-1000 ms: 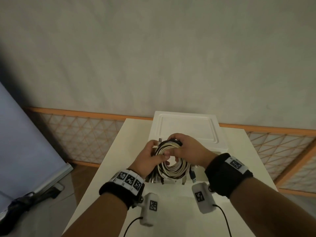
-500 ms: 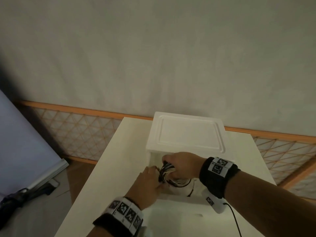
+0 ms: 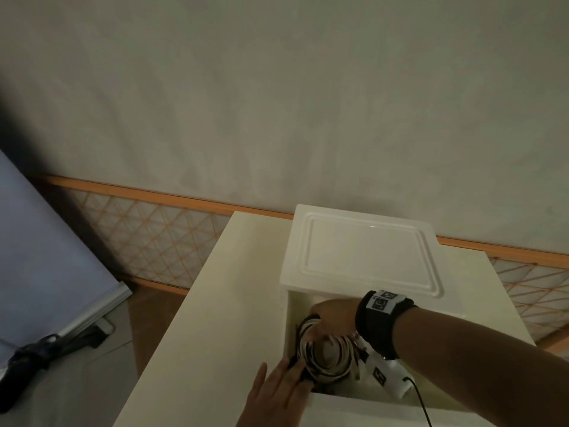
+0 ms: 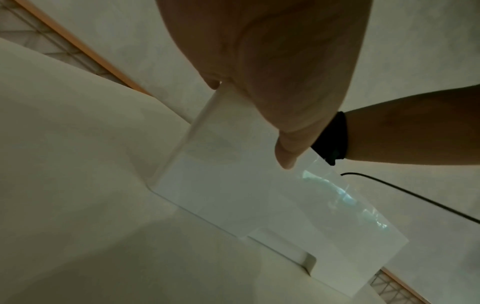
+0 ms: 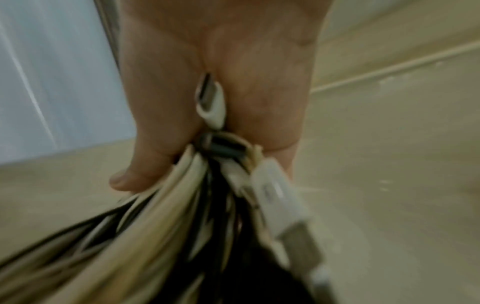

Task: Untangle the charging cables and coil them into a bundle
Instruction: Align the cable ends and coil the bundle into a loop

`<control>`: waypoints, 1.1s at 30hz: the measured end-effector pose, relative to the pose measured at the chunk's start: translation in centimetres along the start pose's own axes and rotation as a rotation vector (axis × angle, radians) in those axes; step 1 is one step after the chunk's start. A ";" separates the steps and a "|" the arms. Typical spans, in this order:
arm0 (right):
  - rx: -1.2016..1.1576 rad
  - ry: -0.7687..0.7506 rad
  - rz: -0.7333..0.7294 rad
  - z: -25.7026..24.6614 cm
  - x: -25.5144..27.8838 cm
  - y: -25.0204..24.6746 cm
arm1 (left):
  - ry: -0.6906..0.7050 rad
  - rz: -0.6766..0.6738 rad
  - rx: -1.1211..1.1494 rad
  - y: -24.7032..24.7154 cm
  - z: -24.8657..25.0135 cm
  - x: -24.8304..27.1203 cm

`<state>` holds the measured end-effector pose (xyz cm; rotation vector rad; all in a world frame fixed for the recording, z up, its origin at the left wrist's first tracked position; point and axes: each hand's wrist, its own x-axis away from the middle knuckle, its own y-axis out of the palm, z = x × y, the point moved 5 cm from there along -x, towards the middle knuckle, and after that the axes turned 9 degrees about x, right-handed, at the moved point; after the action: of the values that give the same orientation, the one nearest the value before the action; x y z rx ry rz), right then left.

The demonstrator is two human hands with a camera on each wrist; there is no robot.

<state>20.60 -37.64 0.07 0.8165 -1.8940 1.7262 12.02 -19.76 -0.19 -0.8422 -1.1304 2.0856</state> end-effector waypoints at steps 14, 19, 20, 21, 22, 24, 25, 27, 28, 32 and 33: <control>0.215 -0.218 0.175 -1.1 2.0 2.7 | 0.030 0.106 0.028 0.1 0.1 -0.3; 0.562 -0.144 0.030 -1.0 -0.5 5.7 | 0.030 0.078 0.010 0.2 0.1 -0.5; 0.571 -0.147 0.037 -1.0 -0.8 5.8 | 0.035 0.085 0.005 0.5 0.1 -0.5; 0.579 -0.149 0.033 -1.0 -0.8 5.7 | 0.038 0.094 0.008 0.7 0.1 -0.4; 0.587 -0.150 0.023 -1.0 -0.8 5.7 | 0.033 0.106 0.014 0.8 0.1 -0.5; 0.603 -0.149 0.009 -0.9 -0.7 5.4 | 0.020 0.125 0.001 0.6 0.0 -0.6; 0.607 -0.152 -0.004 -0.9 -0.5 4.9 | 0.016 0.133 -0.022 0.4 0.0 -0.7; 0.603 -0.170 -0.030 -1.3 0.2 3.6 | 0.016 0.109 -0.040 -0.1 0.1 -0.6; 0.589 -0.186 -0.025 -1.7 0.7 2.6 | 0.018 0.072 -0.036 -0.2 0.1 -0.5; 0.290 -0.146 -0.005 -2.2 4.2 -1.9 | -0.032 -0.087 0.007 0.3 -0.5 0.3; 0.195 -0.117 0.015 -2.2 5.4 -2.8 | -0.044 -0.115 -0.007 0.3 -0.9 0.4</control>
<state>18.47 -36.30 6.02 0.9976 -1.8294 1.9337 12.42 -19.19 -0.95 -0.7201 -1.1813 2.0153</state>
